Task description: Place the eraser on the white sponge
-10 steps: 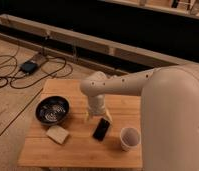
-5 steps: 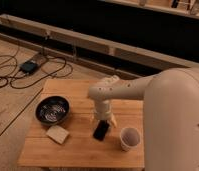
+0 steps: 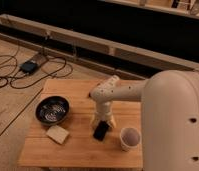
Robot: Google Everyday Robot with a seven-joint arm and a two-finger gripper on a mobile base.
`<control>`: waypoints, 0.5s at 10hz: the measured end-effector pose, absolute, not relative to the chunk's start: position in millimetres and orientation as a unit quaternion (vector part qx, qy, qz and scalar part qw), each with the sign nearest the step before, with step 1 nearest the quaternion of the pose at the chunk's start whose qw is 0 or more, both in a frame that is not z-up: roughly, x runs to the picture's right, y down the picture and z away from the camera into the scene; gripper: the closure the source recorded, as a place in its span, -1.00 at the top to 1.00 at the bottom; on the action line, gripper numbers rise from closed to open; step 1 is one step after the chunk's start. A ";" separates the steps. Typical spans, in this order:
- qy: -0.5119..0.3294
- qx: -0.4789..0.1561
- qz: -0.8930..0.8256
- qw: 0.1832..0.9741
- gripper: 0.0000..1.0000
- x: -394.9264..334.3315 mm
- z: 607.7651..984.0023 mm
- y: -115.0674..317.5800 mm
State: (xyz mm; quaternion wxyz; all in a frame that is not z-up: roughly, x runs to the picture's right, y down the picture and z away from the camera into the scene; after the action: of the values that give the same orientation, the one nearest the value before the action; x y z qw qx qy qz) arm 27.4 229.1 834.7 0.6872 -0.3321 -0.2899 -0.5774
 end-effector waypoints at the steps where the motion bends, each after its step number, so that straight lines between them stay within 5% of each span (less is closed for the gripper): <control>1: -0.292 -0.329 -0.577 0.688 0.51 26.8 838.6 228.1; 5: -0.297 -0.318 -0.582 0.686 -0.29 25.5 842.6 219.2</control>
State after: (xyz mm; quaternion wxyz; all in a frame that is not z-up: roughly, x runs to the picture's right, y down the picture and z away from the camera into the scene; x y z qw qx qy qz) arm 25.5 219.2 842.6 0.6865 -0.3178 -0.2974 -0.5825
